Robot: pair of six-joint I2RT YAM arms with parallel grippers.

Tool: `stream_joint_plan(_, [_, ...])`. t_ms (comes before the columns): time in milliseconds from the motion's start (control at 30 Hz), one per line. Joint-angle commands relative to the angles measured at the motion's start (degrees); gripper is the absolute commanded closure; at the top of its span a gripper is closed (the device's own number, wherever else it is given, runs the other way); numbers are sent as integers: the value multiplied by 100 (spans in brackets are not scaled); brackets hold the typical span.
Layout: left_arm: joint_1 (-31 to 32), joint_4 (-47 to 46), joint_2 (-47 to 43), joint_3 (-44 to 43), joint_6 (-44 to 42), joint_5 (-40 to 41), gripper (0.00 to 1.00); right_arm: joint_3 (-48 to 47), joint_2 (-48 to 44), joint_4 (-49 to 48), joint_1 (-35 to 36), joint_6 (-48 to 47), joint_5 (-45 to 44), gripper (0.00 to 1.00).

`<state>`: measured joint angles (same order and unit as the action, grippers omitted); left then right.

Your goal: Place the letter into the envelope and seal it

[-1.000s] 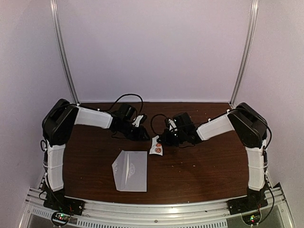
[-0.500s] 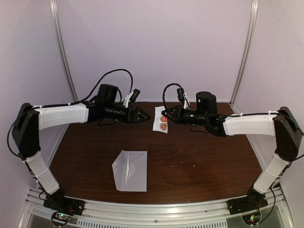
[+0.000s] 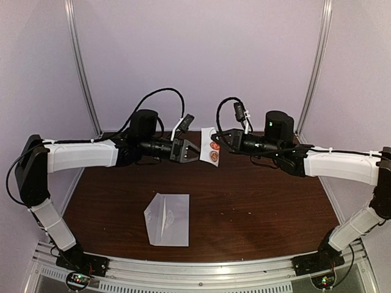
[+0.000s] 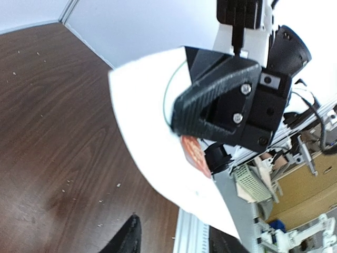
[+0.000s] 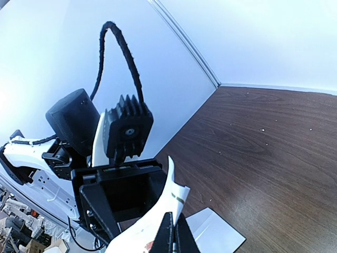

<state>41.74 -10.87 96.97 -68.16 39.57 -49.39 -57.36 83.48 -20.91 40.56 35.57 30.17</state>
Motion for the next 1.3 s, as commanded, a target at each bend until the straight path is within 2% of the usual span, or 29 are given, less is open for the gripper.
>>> stream_joint_plan(0, [1, -699, -269, 119, 250, -57, 61, 71, -169, 173, 66, -199, -53, 100])
stream_joint_plan(67, [1, -679, -371, 207, 184, 154, 60, 83, -197, 166, 71, -195, -66, 100])
stream_joint_plan(400, [-86, -1161, -1242, 883, 379, 1134, 41, 120, -288, 165, 104, -237, -17, 100])
stream_joint_plan(600, [-70, -900, -901, 590, 513, 892, 35, 56, -267, 111, 200, -319, 128, 100])
stream_joint_plan(767, [2, -638, -589, 317, 413, 734, 34, -34, -232, 121, 308, -403, 221, 100])
stream_joint_plan(833, [26, -677, -503, 270, 442, 603, 39, -47, -221, 132, 329, -412, 219, 100])
stream_joint_plan(1033, [89, -821, -398, 299, 458, 436, 76, -47, -202, 147, 359, -426, 185, 100])
stream_joint_plan(1133, [106, -980, -392, 336, 498, 341, 87, -60, -184, 157, 363, -421, 161, 100])
stream_joint_plan(1200, [115, -1099, -391, 355, 513, 251, 100, -64, -182, 170, 357, -422, 141, 100])
stream_joint_plan(1267, [115, -1071, -411, 367, 374, 249, 100, -50, -225, 189, 365, -413, 68, 87])
